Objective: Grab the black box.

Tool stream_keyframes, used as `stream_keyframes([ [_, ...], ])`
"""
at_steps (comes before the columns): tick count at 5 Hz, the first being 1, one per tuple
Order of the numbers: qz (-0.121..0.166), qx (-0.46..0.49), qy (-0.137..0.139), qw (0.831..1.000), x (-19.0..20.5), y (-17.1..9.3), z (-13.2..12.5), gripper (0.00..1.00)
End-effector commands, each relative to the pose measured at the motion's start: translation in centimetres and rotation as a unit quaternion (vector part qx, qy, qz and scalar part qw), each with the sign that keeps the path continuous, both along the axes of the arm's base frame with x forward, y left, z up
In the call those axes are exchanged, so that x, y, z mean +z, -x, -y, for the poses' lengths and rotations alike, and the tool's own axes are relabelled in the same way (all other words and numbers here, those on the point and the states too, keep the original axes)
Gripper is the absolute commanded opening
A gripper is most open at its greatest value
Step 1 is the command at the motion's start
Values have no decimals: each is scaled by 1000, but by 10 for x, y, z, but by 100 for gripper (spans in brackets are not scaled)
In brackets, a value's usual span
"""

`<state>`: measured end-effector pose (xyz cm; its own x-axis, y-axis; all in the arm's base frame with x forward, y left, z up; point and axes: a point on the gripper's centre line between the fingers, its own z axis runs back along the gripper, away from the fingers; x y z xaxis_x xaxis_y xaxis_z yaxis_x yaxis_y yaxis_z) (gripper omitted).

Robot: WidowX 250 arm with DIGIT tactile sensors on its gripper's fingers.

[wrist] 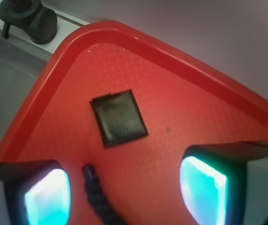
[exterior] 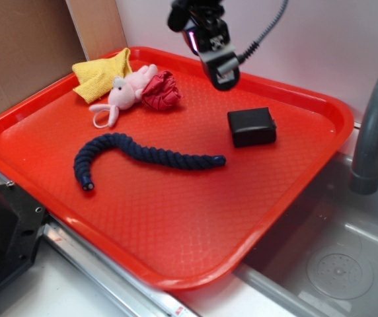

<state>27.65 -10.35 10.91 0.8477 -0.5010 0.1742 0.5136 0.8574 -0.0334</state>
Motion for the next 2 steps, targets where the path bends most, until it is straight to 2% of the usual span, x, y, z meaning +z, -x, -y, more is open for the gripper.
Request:
stream_keyframes([
  [1,1,-53,4,999,-25,-25,15,100],
  [2,-16,-80,-8,997,-45,-31,21,100],
])
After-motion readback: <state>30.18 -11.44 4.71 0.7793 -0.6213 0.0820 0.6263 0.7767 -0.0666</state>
